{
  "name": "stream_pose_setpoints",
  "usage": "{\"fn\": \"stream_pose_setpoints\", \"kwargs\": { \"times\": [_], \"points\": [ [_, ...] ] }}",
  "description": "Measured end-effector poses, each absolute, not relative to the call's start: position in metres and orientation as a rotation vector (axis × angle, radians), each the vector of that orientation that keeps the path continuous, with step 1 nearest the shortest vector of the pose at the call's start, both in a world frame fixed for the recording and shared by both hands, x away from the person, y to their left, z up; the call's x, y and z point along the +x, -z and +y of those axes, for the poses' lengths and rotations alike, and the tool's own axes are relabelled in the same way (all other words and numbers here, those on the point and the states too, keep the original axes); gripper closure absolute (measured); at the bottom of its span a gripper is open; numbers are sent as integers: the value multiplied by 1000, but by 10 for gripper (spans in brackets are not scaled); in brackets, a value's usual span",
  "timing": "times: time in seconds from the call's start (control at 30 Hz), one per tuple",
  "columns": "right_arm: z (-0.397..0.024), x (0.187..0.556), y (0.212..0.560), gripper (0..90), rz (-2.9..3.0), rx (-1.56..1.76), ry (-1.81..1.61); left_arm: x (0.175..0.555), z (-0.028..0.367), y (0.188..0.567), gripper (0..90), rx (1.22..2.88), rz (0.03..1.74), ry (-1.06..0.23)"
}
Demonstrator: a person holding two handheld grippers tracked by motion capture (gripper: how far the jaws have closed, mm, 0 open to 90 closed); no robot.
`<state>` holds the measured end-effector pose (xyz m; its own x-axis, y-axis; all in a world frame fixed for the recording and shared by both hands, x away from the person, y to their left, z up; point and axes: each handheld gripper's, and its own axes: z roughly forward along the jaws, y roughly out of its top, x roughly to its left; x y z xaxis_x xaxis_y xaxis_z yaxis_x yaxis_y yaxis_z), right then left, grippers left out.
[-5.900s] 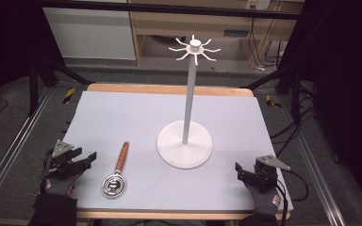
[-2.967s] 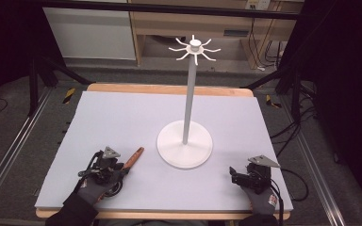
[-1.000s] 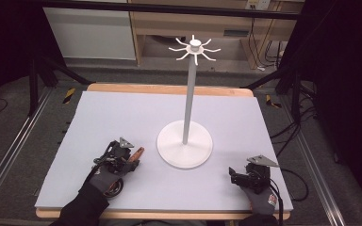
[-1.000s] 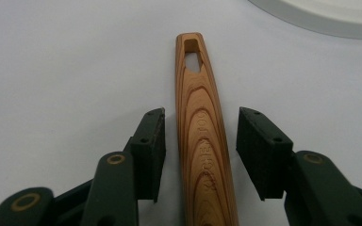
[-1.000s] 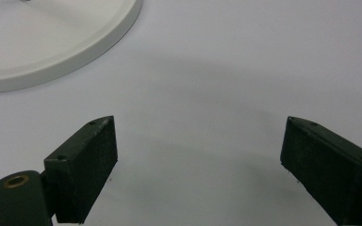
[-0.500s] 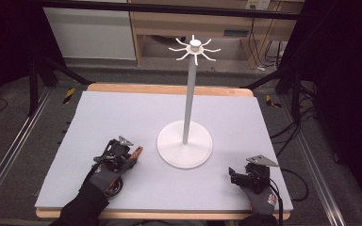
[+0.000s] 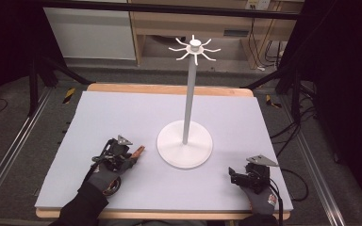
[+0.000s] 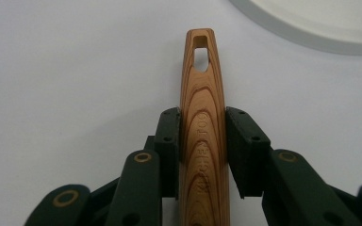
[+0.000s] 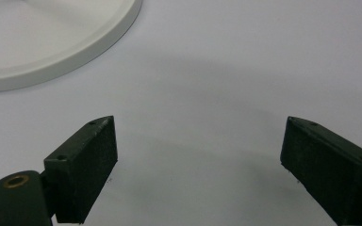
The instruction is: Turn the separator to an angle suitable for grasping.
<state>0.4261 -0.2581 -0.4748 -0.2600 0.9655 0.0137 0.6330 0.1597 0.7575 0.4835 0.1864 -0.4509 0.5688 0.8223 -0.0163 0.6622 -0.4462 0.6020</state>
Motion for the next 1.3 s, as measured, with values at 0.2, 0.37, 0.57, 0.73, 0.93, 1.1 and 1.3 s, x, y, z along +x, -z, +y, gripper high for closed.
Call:
{"fn": "stream_pose_setpoints", "kwargs": {
  "times": [0.2,0.37,0.57,0.73,0.93,1.1,1.3],
  "points": [
    [-258,426,475,118,1960,1514,-912,477,191,437,672,2190,1155,-368],
    [-258,426,475,118,1959,1517,-915,472,194,425,674,2142,1132,-382],
    [-258,426,475,118,1954,1525,-918,466,198,413,674,2105,1102,-397],
    [-258,426,474,118,1954,1518,-916,460,201,401,675,2058,1080,-417],
    [-258,426,474,118,1949,1527,-918,454,203,390,676,2017,1052,-462],
    [-258,425,474,118,1949,1527,-918,446,205,378,676,1965,1022,-492],
    [-258,426,474,118,1949,1527,-917,438,207,367,677,1922,987,-517]
  ]
}}
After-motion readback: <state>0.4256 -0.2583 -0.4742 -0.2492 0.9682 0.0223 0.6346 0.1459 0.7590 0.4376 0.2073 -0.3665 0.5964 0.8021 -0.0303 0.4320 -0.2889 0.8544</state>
